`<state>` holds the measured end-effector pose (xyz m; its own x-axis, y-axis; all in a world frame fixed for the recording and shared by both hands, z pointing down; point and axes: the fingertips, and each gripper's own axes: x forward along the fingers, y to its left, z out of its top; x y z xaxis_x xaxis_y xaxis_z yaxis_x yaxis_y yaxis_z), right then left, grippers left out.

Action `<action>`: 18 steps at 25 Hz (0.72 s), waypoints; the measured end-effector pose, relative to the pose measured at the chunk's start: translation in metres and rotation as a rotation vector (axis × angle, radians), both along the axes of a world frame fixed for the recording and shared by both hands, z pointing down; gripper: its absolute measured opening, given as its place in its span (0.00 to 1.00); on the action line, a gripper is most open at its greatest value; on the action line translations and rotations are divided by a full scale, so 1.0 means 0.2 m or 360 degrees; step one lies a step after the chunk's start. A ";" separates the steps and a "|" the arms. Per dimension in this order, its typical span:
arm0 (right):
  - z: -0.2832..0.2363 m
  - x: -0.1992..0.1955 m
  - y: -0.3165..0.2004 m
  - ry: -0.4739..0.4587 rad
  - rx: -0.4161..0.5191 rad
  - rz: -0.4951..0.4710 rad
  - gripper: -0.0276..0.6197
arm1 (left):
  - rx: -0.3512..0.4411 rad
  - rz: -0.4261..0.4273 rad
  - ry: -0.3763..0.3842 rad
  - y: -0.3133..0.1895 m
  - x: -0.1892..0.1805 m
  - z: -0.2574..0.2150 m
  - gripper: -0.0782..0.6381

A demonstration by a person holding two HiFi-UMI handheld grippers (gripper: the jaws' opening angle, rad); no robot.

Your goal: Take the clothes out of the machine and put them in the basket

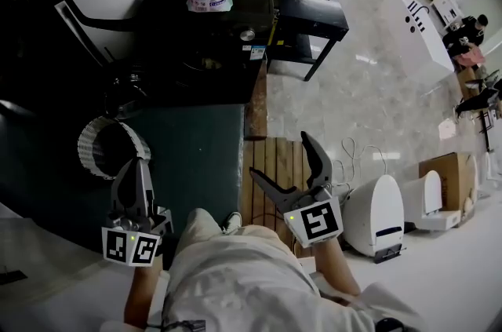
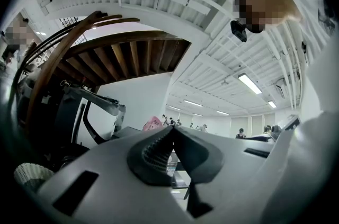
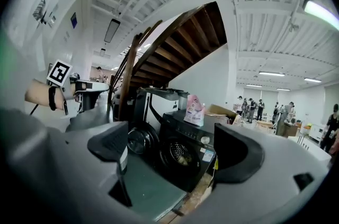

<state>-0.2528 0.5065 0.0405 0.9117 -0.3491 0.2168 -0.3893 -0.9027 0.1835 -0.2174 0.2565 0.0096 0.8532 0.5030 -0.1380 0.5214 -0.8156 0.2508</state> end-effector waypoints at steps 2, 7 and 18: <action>0.05 0.03 -0.01 -0.0047 -0.0032 -0.0033 0.80 | 0.0013 -0.0012 -0.0003 0.01 0.01 0.01 0.13; 0.14 0.18 -0.13 -0.0107 -0.0052 -0.0126 0.80 | 0.0018 -0.0093 -0.0087 -0.09 0.10 0.11 0.13; 0.20 0.93 -0.35 -0.0206 -0.0190 -0.0171 0.80 | -0.0085 -0.0101 -0.0152 -0.29 0.85 0.23 0.13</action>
